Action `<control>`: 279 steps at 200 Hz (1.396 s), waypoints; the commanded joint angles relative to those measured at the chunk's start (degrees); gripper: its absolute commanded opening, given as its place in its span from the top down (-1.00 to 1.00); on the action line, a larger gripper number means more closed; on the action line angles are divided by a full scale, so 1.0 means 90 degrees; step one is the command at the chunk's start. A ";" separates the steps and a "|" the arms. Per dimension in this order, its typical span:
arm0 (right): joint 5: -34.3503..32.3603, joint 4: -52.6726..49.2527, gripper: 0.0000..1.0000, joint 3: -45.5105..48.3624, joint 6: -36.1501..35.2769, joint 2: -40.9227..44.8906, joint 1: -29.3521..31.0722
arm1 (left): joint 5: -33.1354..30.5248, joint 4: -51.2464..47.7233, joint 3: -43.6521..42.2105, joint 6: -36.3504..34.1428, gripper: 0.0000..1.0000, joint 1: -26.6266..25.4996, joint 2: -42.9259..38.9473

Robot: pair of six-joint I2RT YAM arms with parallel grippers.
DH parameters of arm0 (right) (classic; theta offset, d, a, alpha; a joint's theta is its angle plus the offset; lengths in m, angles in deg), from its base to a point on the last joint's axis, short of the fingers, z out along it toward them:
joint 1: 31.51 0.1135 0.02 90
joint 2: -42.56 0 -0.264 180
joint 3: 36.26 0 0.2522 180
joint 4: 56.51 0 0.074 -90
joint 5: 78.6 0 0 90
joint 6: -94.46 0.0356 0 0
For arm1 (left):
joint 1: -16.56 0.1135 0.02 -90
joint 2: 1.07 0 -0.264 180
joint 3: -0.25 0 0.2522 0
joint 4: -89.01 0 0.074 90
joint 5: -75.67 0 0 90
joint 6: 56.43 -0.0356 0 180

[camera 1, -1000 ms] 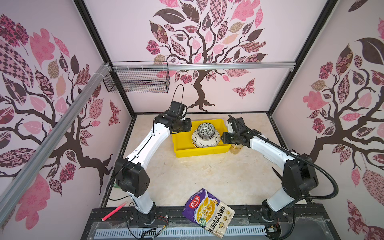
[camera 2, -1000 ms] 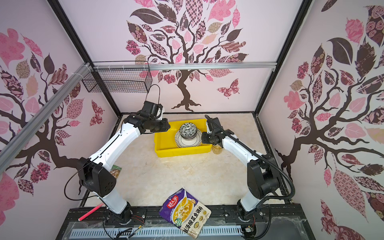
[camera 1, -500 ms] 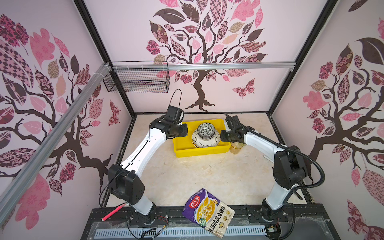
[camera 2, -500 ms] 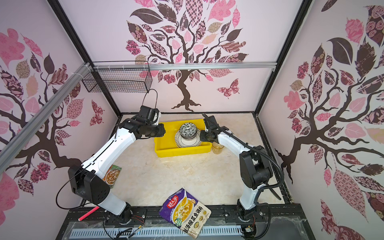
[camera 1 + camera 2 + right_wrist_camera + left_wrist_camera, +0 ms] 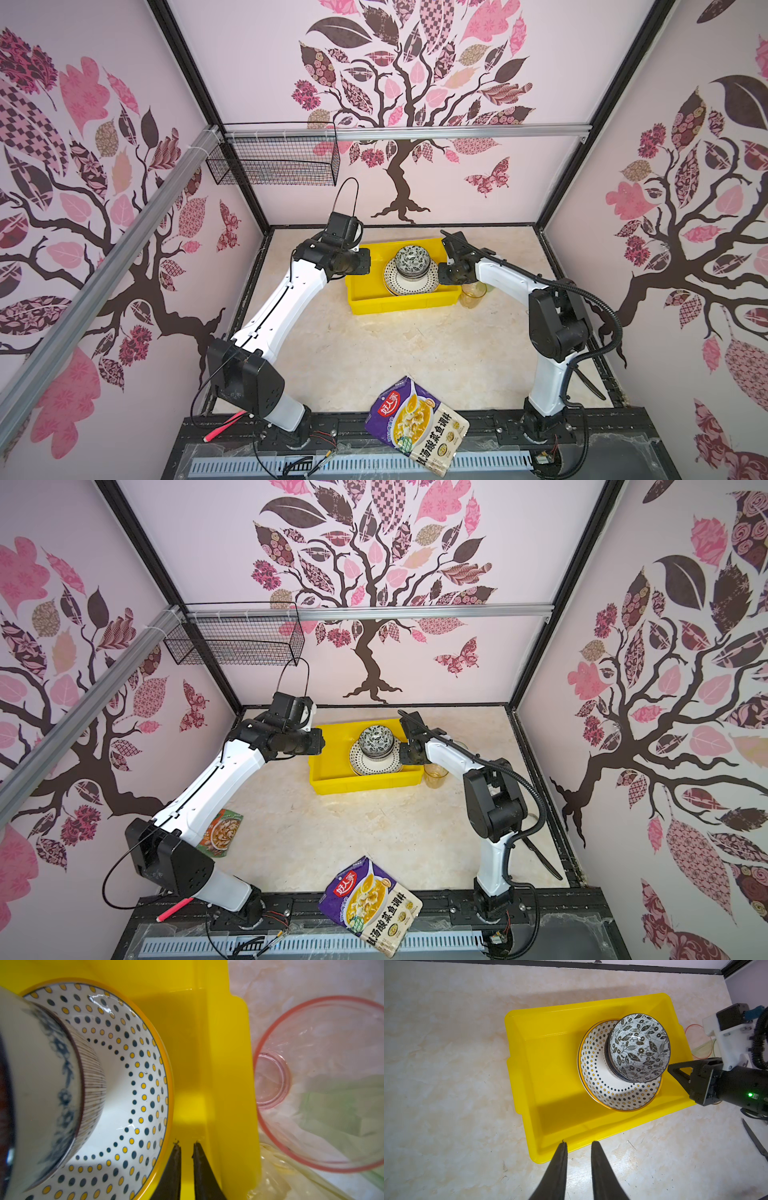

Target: Place the mixed dishes into the plastic bin

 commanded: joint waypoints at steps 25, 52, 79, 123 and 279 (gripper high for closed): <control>-0.0242 -0.0297 0.68 -0.0289 -0.0019 -0.0546 0.0056 | -0.0090 -0.0006 -0.0215 -0.0118 0.51 0.0061 -0.0181; -0.0208 -0.0319 0.68 -0.0394 -0.0039 -0.0759 0.0082 | -0.0090 0.0016 -0.0220 -0.0128 0.51 0.0076 -0.0181; -0.0069 -0.0311 0.67 -0.0484 -0.0068 -0.0924 0.0124 | -0.0088 0.0014 -0.0244 -0.0119 0.51 0.0076 -0.0181; 0.0303 -0.0137 0.67 -0.0475 -0.0078 -0.0966 0.0195 | -0.0081 0.0054 -0.0273 -0.0099 0.51 0.0086 -0.0153; 0.1144 0.0556 0.66 -0.0603 -0.0438 -0.1112 0.0642 | -0.0042 0.0172 -0.0477 -0.0050 0.51 0.0154 -0.0227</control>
